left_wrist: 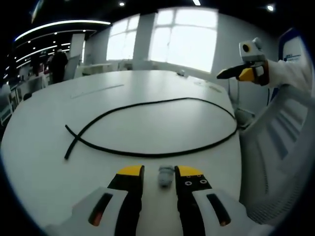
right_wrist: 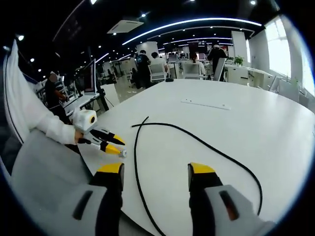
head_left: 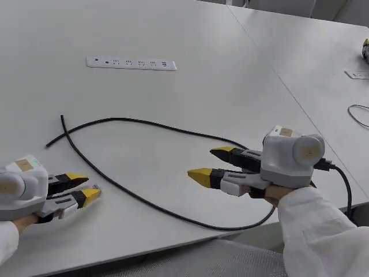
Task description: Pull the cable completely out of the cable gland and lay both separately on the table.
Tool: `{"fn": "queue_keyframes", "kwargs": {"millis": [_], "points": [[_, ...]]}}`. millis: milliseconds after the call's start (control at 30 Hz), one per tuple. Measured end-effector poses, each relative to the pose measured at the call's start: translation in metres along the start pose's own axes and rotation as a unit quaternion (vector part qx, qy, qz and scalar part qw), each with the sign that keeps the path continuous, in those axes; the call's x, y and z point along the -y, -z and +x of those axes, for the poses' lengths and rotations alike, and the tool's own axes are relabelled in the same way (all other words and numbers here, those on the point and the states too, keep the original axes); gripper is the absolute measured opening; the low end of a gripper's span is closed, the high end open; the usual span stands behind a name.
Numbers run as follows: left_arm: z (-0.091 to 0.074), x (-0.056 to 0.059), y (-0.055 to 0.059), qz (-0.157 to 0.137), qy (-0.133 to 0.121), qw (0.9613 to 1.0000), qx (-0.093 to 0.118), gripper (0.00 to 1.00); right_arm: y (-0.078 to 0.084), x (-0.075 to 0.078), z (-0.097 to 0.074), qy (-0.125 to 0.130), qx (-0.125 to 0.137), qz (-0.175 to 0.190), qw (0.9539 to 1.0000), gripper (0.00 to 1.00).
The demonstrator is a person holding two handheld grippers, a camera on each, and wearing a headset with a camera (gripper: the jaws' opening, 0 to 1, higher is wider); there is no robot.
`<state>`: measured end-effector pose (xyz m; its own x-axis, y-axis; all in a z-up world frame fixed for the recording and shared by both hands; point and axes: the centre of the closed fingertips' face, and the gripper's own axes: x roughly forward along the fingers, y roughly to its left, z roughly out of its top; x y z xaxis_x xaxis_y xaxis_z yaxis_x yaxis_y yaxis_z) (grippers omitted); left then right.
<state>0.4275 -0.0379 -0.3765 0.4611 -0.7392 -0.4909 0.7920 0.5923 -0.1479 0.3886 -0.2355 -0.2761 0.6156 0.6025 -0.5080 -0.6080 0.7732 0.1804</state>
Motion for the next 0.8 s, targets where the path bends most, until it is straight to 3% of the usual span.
{"fn": "queue_keyframes", "kwargs": {"millis": [167, 267, 300, 367, 400, 433, 467, 567, 667, 800], "points": [[-0.023, -0.002, -0.007, 0.003, -0.016, 0.9997, -0.018, 0.35, 0.002, -0.003, -0.011, -0.003, 0.006, 0.000, 1.0000, 0.59], [-0.045, -0.003, -0.013, 0.020, -0.029, 0.9987, -0.037, 0.40, 0.005, -0.005, -0.019, -0.006, 0.005, 0.002, 1.0000, 0.62], [-0.054, -0.003, -0.018, 0.011, -0.035, 0.9987, -0.034, 0.41, 0.006, -0.007, -0.023, -0.008, 0.003, 0.004, 1.0000, 0.63], [-0.071, -0.003, -0.026, -0.061, -0.047, 0.9966, -0.027, 0.45, 0.010, -0.008, -0.031, -0.008, -0.003, 0.010, 0.9999, 0.66], [-0.075, -0.001, -0.028, -0.078, -0.045, 0.9955, -0.028, 0.49, 0.010, -0.008, -0.033, -0.008, -0.005, 0.012, 0.9999, 0.68], [-0.087, -0.002, -0.038, -0.097, -0.053, 0.9939, -0.006, 0.51, 0.012, -0.008, -0.038, -0.007, -0.009, 0.018, 0.9998, 0.70], [-0.095, -0.003, -0.047, -0.087, -0.062, 0.9942, 0.012, 0.53, 0.014, -0.008, -0.041, -0.007, -0.012, 0.023, 0.9996, 0.71], [-0.129, 0.001, -0.060, -0.076, -0.084, 0.9932, 0.026, 0.60, 0.020, -0.009, -0.052, -0.010, -0.024, 0.034, 0.9991, 0.75], [-0.154, 0.008, -0.060, -0.095, -0.090, 0.9912, 0.020, 0.66, 0.026, -0.018, -0.064, -0.014, -0.031, 0.035, 0.9988, 0.76], [-0.181, 0.020, -0.055, -0.097, -0.101, 0.9900, 0.017, 0.70, 0.033, -0.024, -0.077, -0.010, -0.035, 0.049, 0.9981, 0.77]]}}
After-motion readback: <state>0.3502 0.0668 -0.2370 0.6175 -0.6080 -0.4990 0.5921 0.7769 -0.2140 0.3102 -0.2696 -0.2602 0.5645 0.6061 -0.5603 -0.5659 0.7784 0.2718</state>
